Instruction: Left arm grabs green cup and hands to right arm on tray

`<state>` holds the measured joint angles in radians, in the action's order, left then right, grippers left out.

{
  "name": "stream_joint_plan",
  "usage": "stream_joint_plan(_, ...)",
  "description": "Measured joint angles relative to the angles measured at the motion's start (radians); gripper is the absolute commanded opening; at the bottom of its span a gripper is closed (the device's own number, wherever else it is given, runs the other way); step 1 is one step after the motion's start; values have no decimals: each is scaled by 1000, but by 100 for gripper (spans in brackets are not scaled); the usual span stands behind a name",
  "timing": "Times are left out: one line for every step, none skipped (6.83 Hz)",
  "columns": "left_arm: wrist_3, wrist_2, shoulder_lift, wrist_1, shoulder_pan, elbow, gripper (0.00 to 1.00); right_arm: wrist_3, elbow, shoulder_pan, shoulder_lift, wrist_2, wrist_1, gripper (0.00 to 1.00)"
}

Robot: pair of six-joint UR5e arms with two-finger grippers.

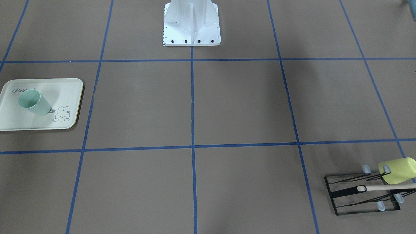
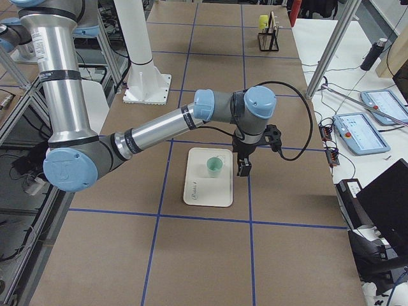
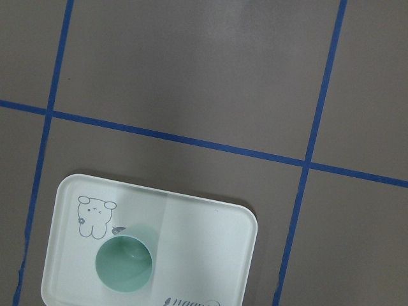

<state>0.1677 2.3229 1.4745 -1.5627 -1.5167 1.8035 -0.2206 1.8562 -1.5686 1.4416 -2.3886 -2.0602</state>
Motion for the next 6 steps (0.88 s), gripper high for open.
stream_joint_plan(49, 35, -7, -1, -27, -35, 100, -20, -19, -4, 53, -3, 85, 100)
stream_joint_plan(70, 47, -15, -3, -41, -64, 100, -26, -55, -5, 103, -3, 159, 100)
stream_joint_plan(73, 52, -19, -5, -49, -92, 100, -27, -96, -5, 131, -3, 208, 100)
stream_joint_plan(70, 52, -20, -6, -53, -107, 100, -14, -123, -6, 144, -4, 234, 100)
stream_joint_plan(66, 51, -20, -7, -53, -114, 100, 24, -133, -6, 149, -4, 245, 100)
stream_joint_plan(61, 50, -20, -7, -54, -116, 100, 56, -138, -7, 152, -2, 249, 100)
